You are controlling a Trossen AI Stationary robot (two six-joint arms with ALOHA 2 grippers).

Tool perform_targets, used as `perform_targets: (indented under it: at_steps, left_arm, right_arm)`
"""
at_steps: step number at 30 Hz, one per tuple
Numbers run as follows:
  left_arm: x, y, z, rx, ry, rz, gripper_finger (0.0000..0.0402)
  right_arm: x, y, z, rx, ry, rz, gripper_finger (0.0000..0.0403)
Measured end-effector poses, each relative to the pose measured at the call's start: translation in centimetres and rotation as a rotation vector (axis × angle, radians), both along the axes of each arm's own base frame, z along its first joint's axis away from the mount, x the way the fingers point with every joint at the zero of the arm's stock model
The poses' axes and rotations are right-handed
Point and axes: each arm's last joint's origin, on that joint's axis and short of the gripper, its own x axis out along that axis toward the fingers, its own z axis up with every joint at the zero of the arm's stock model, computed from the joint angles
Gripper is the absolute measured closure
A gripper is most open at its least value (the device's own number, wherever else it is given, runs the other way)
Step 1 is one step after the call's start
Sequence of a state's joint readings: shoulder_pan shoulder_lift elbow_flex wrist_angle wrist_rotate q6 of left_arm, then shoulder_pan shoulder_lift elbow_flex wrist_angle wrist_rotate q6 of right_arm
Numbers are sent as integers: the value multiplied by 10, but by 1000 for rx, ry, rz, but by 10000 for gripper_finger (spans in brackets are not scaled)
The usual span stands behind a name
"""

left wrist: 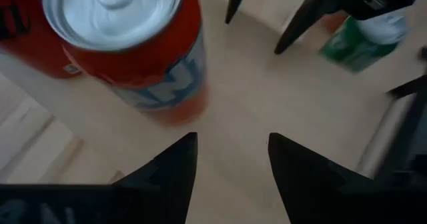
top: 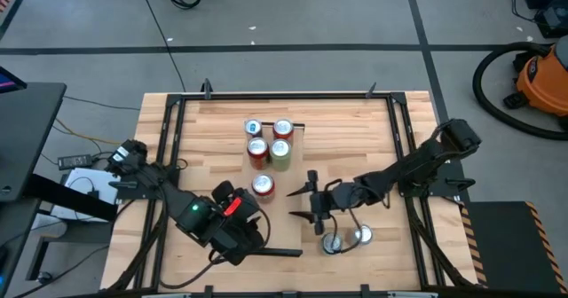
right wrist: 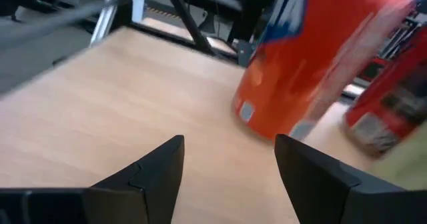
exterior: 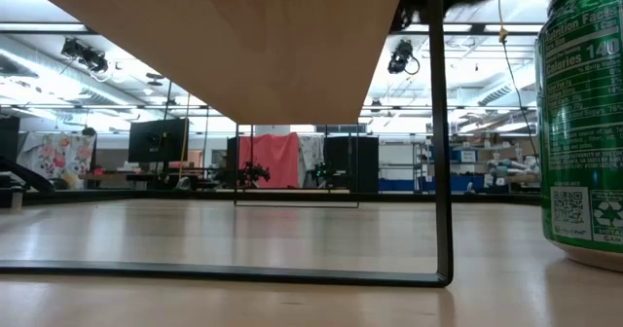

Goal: Place canned beverage on shelf
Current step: Put the red soda can on the shelf

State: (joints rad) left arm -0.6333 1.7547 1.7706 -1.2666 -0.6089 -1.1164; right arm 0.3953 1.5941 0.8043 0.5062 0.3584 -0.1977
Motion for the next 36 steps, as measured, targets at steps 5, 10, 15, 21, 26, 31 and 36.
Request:
perform_targets:
  at_steps: [5, 10, 15, 21, 26, 31, 36]
  left_arm:
    - [1, -6, 14, -23, -54, 1, 207]
    - [-1, -8, 21, 3, -80, -14, 207]
    - [2, -14, 30, 11, -77, -180, 207]
    - [-2, -26, 27, -183, -63, -161, 207]
    - [-11, -16, 18, -276, 47, 82, 205]
    - [-16, -14, 17, -289, 54, 171, 177]
    - [-13, -8, 17, -260, 44, 195, 114]
  right_arm:
    - [-28, 0, 10, -20, 51, -11, 158]
    - [-64, -10, 5, 4, -8, -69, 158]
    - [-86, -20, -11, 77, -43, -58, 158]
    - [-92, -23, -14, 90, -73, -64, 158]
    - [-92, -23, -15, 80, -67, -62, 158]
    - [-92, -23, -14, 83, -77, -64, 158]
    - [-92, -24, -14, 84, -77, -65, 158]
